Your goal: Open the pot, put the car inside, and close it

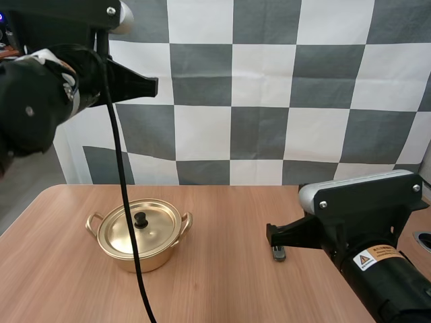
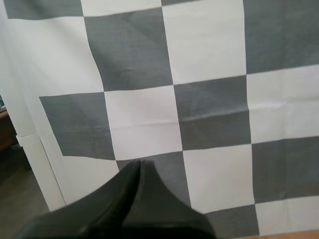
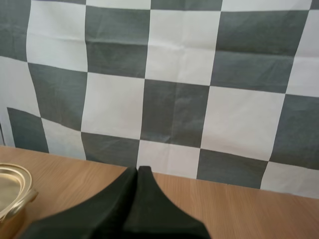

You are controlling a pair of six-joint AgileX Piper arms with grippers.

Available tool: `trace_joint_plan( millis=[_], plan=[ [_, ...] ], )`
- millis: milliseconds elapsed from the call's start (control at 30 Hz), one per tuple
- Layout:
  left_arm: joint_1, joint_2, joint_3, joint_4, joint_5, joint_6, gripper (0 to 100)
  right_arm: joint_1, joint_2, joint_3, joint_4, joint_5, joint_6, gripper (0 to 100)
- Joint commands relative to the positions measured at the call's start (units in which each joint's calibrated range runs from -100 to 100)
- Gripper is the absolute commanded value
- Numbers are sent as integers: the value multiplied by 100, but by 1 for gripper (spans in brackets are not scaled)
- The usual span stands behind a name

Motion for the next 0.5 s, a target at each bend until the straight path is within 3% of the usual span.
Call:
trace_joint_plan(
  millis=[0, 100, 367, 467],
  plan=[
    [5, 1848, -1116, 408, 6467, 18, 0, 0, -1, 5, -63, 90, 6, 0],
    [5, 1948, -1116, 607, 6467, 18, 0, 0, -1, 5, -328, 72, 6, 0],
    [5, 2217, -786, 391, 6467, 101, 0, 0, 86, -46, -395, -54, 6, 0],
    [28, 2258, -654, 327, 6467, 101, 0, 0, 551, -501, -383, -465, 38, 0]
  ],
)
